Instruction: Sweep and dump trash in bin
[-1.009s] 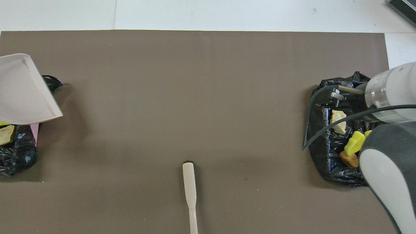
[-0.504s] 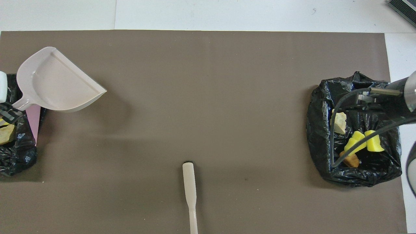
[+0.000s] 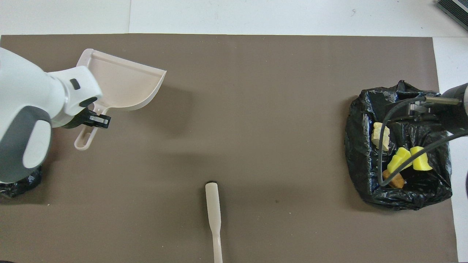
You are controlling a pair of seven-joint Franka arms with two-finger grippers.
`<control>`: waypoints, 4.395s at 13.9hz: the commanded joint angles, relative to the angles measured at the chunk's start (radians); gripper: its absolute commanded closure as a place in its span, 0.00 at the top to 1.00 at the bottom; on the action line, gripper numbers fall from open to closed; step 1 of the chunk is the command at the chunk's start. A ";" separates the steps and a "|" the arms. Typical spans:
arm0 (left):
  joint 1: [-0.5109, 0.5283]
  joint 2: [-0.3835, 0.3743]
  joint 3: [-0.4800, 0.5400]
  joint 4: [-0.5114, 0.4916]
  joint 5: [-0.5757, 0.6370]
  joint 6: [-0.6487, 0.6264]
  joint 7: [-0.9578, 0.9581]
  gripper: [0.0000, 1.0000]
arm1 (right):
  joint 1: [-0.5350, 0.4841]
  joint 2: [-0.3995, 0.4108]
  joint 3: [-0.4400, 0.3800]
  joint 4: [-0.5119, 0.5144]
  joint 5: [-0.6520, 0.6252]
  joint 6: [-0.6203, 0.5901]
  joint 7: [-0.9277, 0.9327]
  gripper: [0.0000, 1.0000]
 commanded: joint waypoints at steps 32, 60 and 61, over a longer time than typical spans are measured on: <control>0.020 0.179 0.023 0.156 -0.105 0.080 -0.206 1.00 | -0.024 0.003 0.000 0.011 -0.001 -0.011 -0.039 1.00; 0.021 0.012 0.186 0.170 -0.099 -0.132 0.000 1.00 | -0.024 0.003 0.000 0.011 -0.001 -0.011 -0.039 1.00; 0.020 0.010 0.186 0.170 -0.099 -0.137 0.003 1.00 | -0.024 0.003 0.000 0.011 -0.001 -0.011 -0.039 1.00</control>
